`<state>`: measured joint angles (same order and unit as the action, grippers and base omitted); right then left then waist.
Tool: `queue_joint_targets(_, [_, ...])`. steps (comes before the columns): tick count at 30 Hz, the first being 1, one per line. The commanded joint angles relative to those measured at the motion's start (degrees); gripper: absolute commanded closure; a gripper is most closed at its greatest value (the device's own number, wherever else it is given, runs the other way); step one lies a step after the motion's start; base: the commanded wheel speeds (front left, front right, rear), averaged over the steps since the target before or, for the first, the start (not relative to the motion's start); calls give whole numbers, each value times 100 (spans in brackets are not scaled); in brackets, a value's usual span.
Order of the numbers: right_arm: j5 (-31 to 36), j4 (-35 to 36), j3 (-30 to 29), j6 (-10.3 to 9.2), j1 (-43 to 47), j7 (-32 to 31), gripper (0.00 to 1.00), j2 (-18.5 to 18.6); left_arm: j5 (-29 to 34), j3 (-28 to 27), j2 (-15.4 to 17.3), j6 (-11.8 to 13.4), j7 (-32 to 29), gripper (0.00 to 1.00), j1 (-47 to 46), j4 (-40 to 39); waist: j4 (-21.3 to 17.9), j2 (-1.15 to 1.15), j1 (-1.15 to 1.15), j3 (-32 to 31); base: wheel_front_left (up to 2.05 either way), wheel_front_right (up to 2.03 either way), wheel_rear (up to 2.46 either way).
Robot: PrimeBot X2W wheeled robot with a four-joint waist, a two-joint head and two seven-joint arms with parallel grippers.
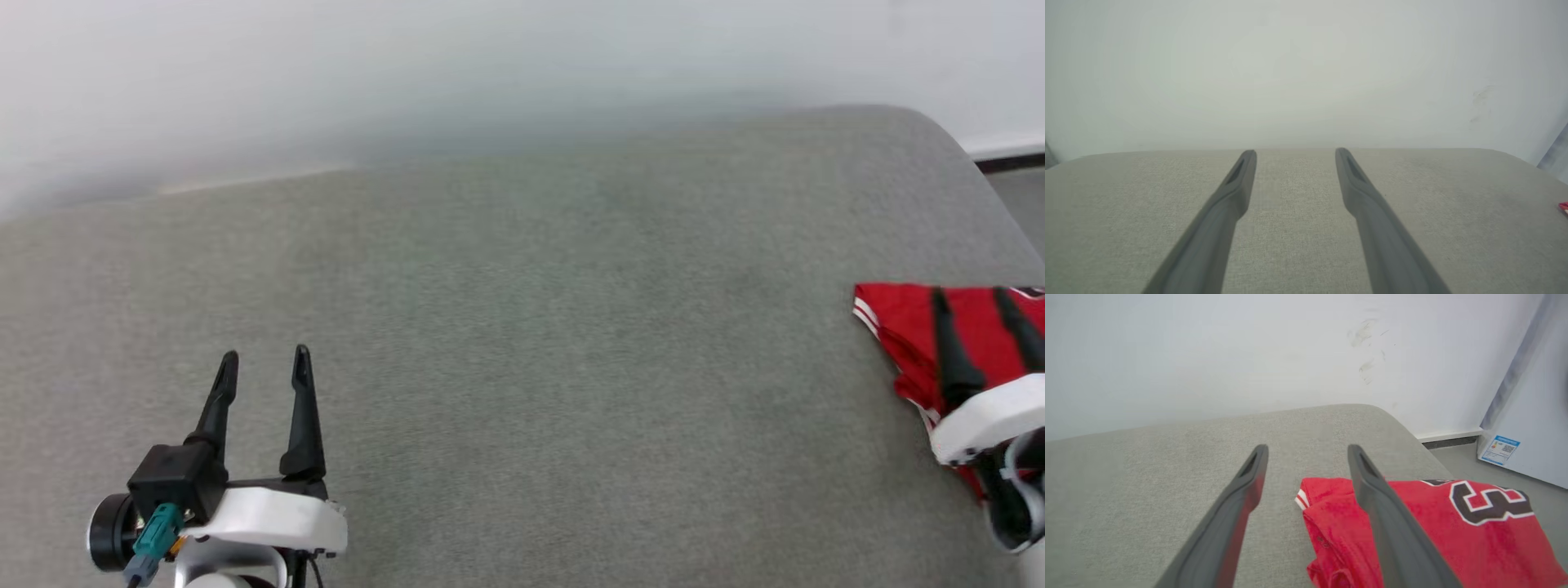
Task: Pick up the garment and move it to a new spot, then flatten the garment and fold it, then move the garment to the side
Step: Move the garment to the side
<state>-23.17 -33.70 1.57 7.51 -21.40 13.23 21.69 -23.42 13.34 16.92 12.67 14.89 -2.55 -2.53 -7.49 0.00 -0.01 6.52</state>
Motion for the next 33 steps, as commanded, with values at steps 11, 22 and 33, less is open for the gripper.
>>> queue_joint_targets(11, [694, 2266, -160, -4, 1205, -896, 0, -906, 95, -289, -16, 99, 35, 0, 463, -55, 450, 0, 1, -366, 0, 0, 0])
queue_joint_targets(22, [990, 3747, -331, -4, 2232, -1517, 0, -1415, 166, -148, 5, 75, -37, 0, 780, 87, 422, 0, 1, -535, 0, 0, 0])
queue_joint_targets(33, [1031, 4099, -326, -4, 2392, -1615, 0, -1515, 190, -73, 42, 142, -153, 0, 698, 50, 414, 0, 1, -500, 0, 0, 0])
